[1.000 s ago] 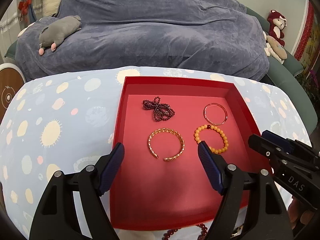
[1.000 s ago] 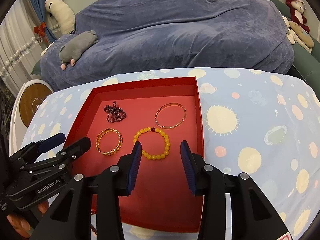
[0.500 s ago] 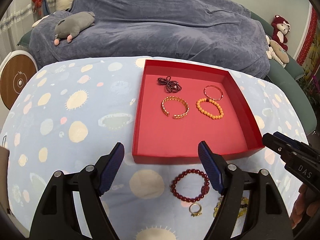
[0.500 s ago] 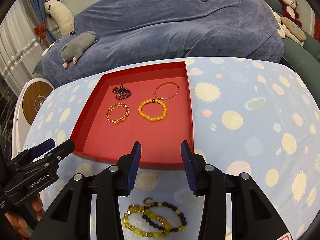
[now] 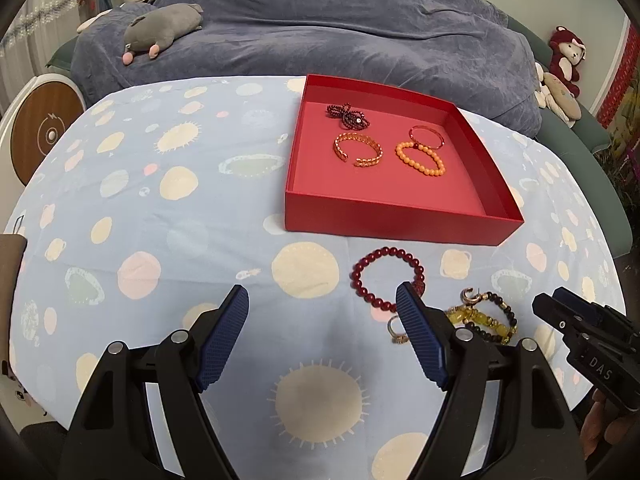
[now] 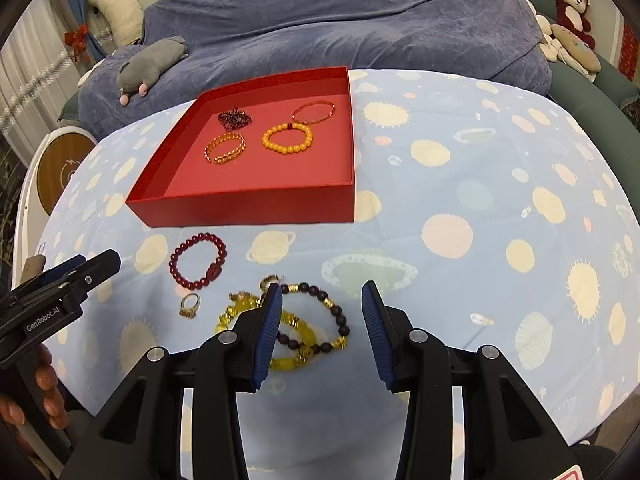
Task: Organize jewelry
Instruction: 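Move both tools back toward the remaining bracelets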
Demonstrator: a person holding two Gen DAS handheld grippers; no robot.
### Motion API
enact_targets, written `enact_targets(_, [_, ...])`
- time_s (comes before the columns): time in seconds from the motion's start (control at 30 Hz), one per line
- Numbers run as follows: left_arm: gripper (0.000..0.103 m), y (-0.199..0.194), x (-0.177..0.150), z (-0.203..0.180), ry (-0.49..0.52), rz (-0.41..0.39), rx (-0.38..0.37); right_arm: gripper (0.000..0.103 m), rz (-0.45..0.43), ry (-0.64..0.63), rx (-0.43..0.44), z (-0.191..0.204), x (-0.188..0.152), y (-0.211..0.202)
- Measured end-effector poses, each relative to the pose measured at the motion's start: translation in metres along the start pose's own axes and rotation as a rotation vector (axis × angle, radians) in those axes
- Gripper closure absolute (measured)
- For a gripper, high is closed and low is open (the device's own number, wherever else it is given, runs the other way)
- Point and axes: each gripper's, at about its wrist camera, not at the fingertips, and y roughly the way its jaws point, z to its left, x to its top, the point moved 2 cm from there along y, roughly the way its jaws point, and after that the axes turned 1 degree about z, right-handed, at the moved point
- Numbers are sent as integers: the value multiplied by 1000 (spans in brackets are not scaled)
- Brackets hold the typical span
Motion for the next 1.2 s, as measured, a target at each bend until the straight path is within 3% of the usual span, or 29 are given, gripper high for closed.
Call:
enact_targets(0.4, [31,-4,-37,-1,0,36,5,63,54,-10,32,16,-36,6])
enact_targets(0.63, [31,0,-41,2,-14,51,8,66,60,16,34,12,-34,14])
enact_targets(0.73, [31,1,-42,2,-14,51,9,75,80,35,48,11,-32,21])
enact_targets(1.03, [31,7,-42,1,-17,65,5,76,85,44,19,14,-30,35])
enact_targets(1.2, [31,9,-43,0,-15,72,1,78,97,-18,10,16,-36,34])
